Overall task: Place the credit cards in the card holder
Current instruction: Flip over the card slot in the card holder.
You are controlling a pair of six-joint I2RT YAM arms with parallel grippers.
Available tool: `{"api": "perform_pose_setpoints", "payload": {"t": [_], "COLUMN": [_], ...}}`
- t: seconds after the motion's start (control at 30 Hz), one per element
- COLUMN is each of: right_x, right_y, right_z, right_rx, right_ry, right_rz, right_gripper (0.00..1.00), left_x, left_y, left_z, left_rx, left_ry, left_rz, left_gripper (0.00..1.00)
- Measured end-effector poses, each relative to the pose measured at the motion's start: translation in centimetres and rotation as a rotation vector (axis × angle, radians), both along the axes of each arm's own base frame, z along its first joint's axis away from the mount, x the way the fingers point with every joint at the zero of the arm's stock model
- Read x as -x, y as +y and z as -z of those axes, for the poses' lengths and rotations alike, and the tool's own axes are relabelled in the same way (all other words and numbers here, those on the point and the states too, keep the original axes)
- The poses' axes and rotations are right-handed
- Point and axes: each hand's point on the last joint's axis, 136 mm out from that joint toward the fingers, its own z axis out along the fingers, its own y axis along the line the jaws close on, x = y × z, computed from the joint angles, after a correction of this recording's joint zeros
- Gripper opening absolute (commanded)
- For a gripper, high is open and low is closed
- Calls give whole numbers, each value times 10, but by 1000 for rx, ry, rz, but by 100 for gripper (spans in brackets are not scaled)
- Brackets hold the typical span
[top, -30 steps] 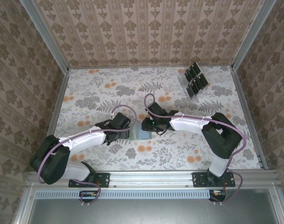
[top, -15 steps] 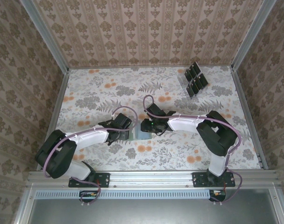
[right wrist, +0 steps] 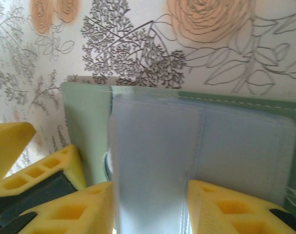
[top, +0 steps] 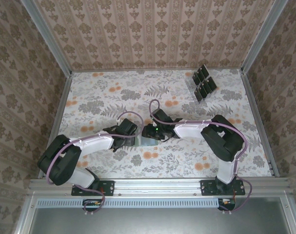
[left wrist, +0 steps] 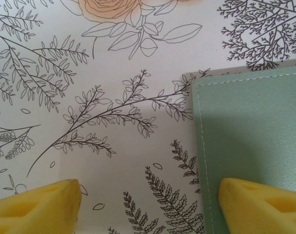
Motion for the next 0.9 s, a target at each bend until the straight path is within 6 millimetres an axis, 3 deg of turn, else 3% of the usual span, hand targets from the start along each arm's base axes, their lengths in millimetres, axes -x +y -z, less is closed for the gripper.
{"api": "perform_pose_setpoints", "payload": {"t": [0.37, 0.6, 0.73, 0.9], "right_x": [0, 0, -1, -3], "right_y": [12, 16, 25, 40], "right_z": [-8, -11, -16, -21], "right_rx": [-75, -88, -101, -116], "right_ry": [22, 25, 23, 13], "right_rz": [4, 3, -2, -21], "right_gripper": [42, 41, 41, 41], "left_x": [-1, -12, -15, -13], "left_y": [6, 22, 31, 36], "left_z": [-3, -25, -31, -26], "left_rx": [19, 94, 135, 156], "left_ry": [-4, -55, -69, -48], "left_rz": [-20, -91, -130, -154], "left_gripper": [80, 80, 80, 80]}}
